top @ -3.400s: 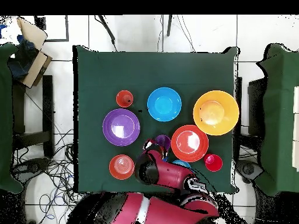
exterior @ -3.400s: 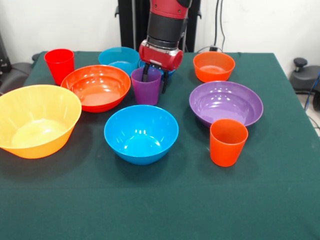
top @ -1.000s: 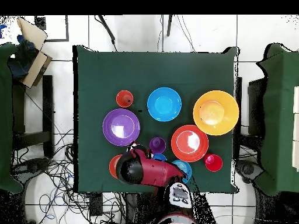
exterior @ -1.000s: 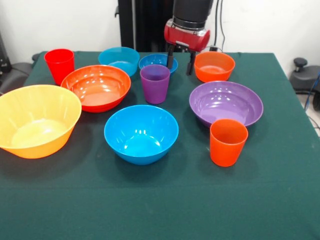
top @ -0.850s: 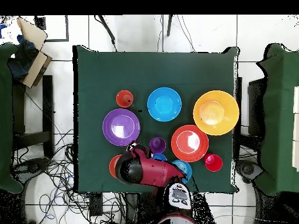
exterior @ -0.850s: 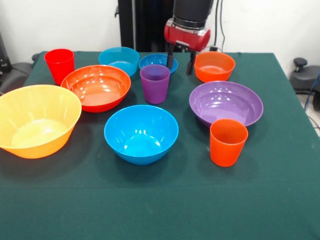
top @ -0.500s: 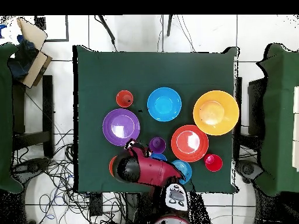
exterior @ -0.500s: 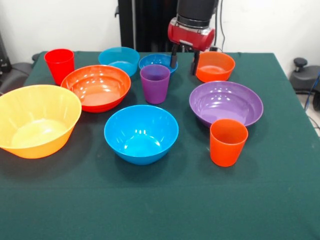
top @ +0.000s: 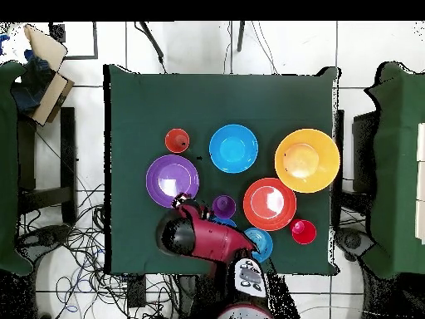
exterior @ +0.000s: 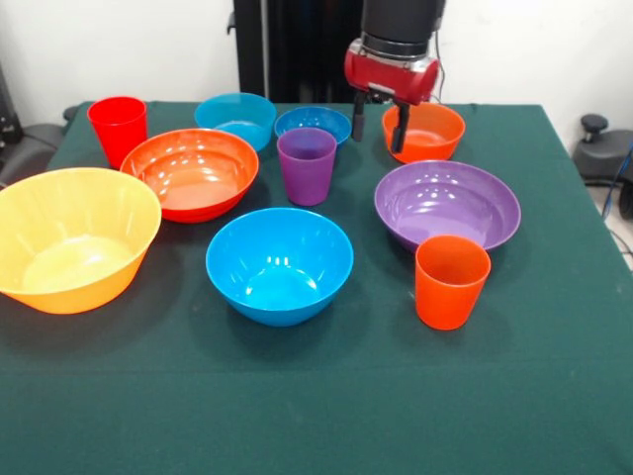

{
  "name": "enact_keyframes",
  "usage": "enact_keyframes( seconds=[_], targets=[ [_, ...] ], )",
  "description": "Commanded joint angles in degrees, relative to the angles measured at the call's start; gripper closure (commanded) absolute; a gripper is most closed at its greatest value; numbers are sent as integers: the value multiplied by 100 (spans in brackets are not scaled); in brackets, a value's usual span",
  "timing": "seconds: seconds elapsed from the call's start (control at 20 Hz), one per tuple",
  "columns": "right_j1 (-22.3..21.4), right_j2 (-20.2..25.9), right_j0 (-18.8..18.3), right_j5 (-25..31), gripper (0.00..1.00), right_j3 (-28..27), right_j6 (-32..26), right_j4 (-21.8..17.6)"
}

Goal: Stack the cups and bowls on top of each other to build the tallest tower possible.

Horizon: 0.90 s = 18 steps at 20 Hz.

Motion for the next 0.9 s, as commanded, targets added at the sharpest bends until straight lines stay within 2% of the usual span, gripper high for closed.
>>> enact_keyframes(
  seconds=[0.05, 0.25, 0.6, 0.9],
  targets=[
    [164, 1453, -270, -155, 0, 342, 1285, 183],
    [271, 1663, -255, -167, 0, 258, 1316, 254],
    [214, 1158, 395, 397, 0, -52, 1337, 801],
    [271, 1050, 747, 524, 0, -155, 1408, 1239]
  ],
)
